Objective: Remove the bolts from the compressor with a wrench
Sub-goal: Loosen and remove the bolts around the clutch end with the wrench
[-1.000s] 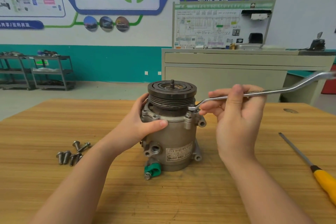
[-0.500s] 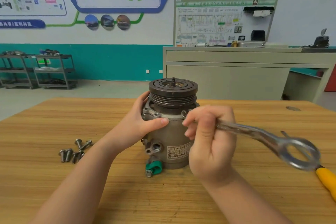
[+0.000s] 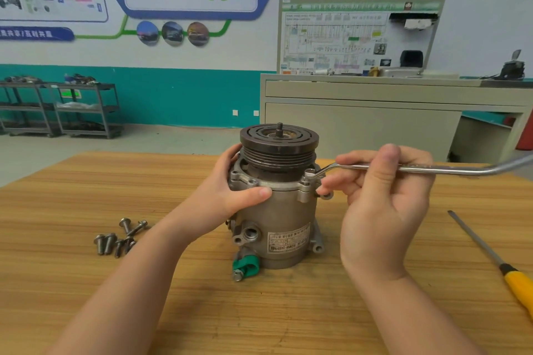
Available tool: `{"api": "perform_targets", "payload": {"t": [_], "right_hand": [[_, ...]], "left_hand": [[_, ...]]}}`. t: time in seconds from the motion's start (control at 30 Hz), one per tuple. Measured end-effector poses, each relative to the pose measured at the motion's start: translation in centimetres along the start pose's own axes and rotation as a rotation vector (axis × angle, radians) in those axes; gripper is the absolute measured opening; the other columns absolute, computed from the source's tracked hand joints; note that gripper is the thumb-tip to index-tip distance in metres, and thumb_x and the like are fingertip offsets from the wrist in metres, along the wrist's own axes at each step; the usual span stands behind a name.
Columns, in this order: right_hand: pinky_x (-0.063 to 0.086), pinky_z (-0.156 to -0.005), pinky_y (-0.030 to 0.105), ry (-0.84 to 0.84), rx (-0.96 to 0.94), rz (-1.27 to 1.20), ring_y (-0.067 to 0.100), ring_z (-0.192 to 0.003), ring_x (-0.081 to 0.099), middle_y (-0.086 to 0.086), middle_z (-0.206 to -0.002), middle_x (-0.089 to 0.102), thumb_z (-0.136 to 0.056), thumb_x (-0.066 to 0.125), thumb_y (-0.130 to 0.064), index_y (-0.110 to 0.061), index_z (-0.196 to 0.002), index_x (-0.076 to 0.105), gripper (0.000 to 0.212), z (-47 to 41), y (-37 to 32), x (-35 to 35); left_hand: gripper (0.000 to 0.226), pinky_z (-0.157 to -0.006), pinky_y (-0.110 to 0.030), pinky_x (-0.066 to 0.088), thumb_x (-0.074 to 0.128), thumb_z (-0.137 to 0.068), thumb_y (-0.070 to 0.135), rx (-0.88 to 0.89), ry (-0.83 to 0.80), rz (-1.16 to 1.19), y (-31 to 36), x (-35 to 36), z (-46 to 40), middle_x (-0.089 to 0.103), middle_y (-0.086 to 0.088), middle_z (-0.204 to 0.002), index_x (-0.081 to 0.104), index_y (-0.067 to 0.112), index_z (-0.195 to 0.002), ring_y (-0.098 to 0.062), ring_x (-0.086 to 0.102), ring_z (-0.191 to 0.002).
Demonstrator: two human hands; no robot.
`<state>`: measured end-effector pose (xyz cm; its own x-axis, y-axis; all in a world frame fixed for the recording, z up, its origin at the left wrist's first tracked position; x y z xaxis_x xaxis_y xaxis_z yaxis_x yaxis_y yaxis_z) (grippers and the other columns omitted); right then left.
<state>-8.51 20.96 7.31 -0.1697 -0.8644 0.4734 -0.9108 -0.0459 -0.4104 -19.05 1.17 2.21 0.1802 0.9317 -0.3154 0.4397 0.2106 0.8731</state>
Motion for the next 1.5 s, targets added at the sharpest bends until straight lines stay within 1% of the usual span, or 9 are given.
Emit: {"api": "perform_targets", "payload": {"t": [0.17, 0.3, 0.47, 0.6, 0.7, 0.87, 0.97, 1.27, 1.5], "right_hand": [[0.052, -0.05, 0.031, -0.161, -0.218, 0.158, 0.009, -0.052, 0.064, -0.013, -0.076, 0.065, -0.101, 0.045, -0.04, -0.045, -0.095, 0.05, 0.009, 0.7, -1.6, 1.3], [0.048, -0.055, 0.017, -0.323, -0.375, 0.286, 0.01, -0.055, 0.063, 0.003, -0.073, 0.062, -0.101, 0.048, -0.035, -0.016, -0.095, 0.055, 0.021, 1.5, -2.0, 2.4], [0.045, -0.052, 0.019, -0.35, -0.454, 0.401, 0.013, -0.052, 0.054, 0.001, -0.069, 0.055, -0.104, 0.038, -0.037, -0.009, -0.092, 0.052, 0.033, 2.7, -2.2, 3.5], [0.042, -0.05, 0.021, -0.124, -0.226, 0.178, 0.013, -0.047, 0.05, 0.003, -0.074, 0.059, -0.104, 0.034, -0.032, -0.028, -0.098, 0.043, 0.011, 1.9, -1.0, 1.5], [0.039, -0.043, 0.021, 0.139, 0.197, 0.015, 0.014, -0.038, 0.048, 0.001, -0.067, 0.066, -0.105, 0.031, -0.024, -0.024, -0.091, 0.039, 0.016, 0.1, 3.3, -1.6], [0.05, -0.047, 0.022, 0.089, 0.882, -0.418, 0.014, -0.049, 0.06, 0.008, -0.066, 0.068, -0.105, 0.036, -0.024, -0.013, -0.088, 0.047, 0.023, -0.9, 9.5, -1.2], [0.055, -0.056, 0.025, 0.07, 0.722, -0.481, 0.019, -0.061, 0.069, 0.01, -0.074, 0.072, -0.105, 0.036, -0.023, -0.012, -0.088, 0.048, 0.023, -2.1, 7.7, -1.4], [0.052, -0.058, 0.023, -0.257, -0.082, 0.167, 0.012, -0.057, 0.066, 0.003, -0.08, 0.067, -0.1, 0.046, -0.039, -0.042, -0.092, 0.049, 0.01, -1.1, -0.1, 1.0], [0.051, -0.065, 0.017, -0.48, -0.593, 0.442, 0.013, -0.073, 0.061, 0.007, -0.084, 0.064, -0.093, 0.061, -0.019, -0.008, -0.098, 0.054, 0.014, 3.2, -2.2, 3.7]], "left_hand": [[0.092, -0.074, -0.003, 0.046, 0.079, -0.061, 0.051, -0.005, -0.002, -0.019, -0.1, 0.0, 0.0, 0.044, 0.033, -0.122, 0.023, 0.047, -0.135, 0.024, 0.051, -0.102], [0.093, -0.077, -0.005, 0.048, 0.077, -0.063, 0.049, -0.012, -0.014, -0.035, 0.1, 0.0, 0.0, 0.043, 0.034, -0.122, 0.022, 0.046, -0.137, 0.022, 0.05, -0.105], [0.091, -0.079, -0.005, 0.047, 0.078, -0.062, 0.051, -0.013, -0.02, -0.05, 0.4, 0.1, 0.1, 0.046, 0.031, -0.124, 0.024, 0.044, -0.136, 0.02, 0.051, -0.106], [0.093, -0.075, -0.003, 0.046, 0.078, -0.06, 0.053, -0.025, -0.011, -0.045, 0.3, 0.1, 0.2, 0.046, 0.031, -0.123, 0.024, 0.045, -0.135, 0.023, 0.051, -0.102], [0.091, -0.072, -0.001, 0.045, 0.077, -0.06, 0.052, -0.024, -0.006, -0.034, 0.3, 0.1, 0.2, 0.046, 0.031, -0.121, 0.025, 0.045, -0.133, 0.025, 0.051, -0.098], [0.097, -0.076, -0.004, 0.047, 0.079, -0.054, 0.059, -0.021, -0.002, -0.036, 0.3, -0.1, 0.1, 0.049, 0.029, -0.124, 0.027, 0.045, -0.136, 0.019, 0.053, -0.105], [0.096, -0.075, -0.003, 0.046, 0.079, -0.059, 0.055, -0.019, -0.001, -0.045, 0.3, 0.0, 0.2, 0.048, 0.03, -0.124, 0.027, 0.043, -0.139, 0.021, 0.052, -0.104], [0.098, -0.073, -0.003, 0.046, 0.076, -0.051, 0.063, -0.021, -0.003, -0.046, 0.4, 0.1, 0.2, 0.049, 0.031, -0.123, 0.027, 0.046, -0.134, 0.022, 0.052, -0.103], [0.099, -0.074, 0.001, 0.043, 0.083, -0.058, 0.057, 0.013, 0.01, -0.07, 0.3, -0.1, 0.0, 0.054, 0.022, -0.126, 0.032, 0.036, -0.14, 0.017, 0.055, -0.104]]}}
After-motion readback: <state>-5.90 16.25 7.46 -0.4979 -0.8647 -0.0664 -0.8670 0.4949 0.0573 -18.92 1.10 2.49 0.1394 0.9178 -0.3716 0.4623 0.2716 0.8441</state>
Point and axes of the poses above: each hand's wrist, its own z-axis away from the middle knuckle, its own x-axis out of the palm, y = z × x, the point moved 9 cm from there along -z, towards the middle knuckle
